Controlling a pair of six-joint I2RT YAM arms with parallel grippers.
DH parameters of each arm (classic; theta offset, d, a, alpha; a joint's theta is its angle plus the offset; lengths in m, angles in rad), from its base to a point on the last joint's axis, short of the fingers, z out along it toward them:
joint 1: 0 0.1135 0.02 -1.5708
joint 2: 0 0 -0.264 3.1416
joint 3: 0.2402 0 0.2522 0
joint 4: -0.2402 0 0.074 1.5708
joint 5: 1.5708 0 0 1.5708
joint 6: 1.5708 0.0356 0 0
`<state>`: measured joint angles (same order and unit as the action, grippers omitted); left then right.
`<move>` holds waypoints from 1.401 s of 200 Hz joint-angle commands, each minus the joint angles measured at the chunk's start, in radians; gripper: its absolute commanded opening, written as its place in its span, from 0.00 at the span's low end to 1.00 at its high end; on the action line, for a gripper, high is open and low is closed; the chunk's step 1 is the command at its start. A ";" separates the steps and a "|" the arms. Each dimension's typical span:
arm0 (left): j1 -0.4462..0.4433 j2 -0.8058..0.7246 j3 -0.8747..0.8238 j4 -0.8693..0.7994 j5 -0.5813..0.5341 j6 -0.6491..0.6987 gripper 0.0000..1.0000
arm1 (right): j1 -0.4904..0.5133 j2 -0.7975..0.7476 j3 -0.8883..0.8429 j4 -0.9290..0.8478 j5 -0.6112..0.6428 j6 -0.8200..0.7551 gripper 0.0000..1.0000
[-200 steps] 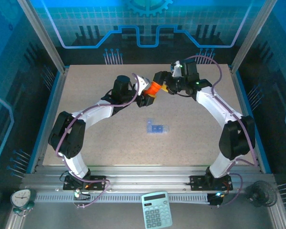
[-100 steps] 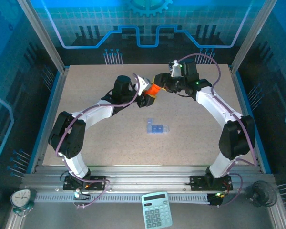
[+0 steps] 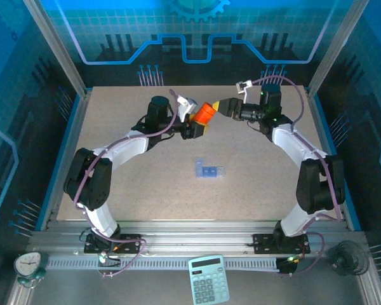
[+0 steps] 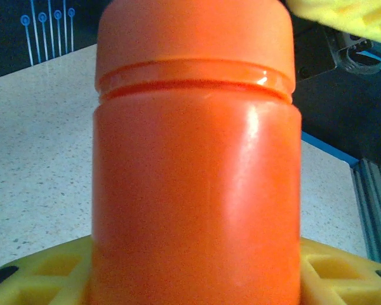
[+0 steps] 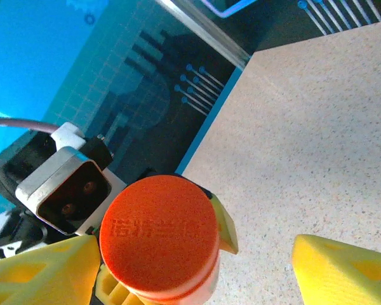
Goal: Sort the pills into containers
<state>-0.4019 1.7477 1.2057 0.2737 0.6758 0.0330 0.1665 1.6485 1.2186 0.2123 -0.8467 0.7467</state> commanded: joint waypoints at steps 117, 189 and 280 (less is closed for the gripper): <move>-0.051 -0.026 0.015 -0.034 -0.181 0.230 0.14 | 0.131 -0.022 0.166 -0.342 0.340 0.144 0.83; -0.058 -0.021 0.018 -0.026 -0.187 0.226 0.14 | 0.148 0.000 0.159 -0.349 0.324 0.128 0.62; -0.042 -0.030 0.024 0.007 -0.107 0.130 0.13 | 0.095 -0.007 0.098 -0.189 0.111 -0.165 0.50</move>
<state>-0.4480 1.7477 1.2057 0.2302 0.4904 0.2195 0.2806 1.6630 1.3544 -0.0662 -0.6044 0.7708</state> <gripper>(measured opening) 0.537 0.496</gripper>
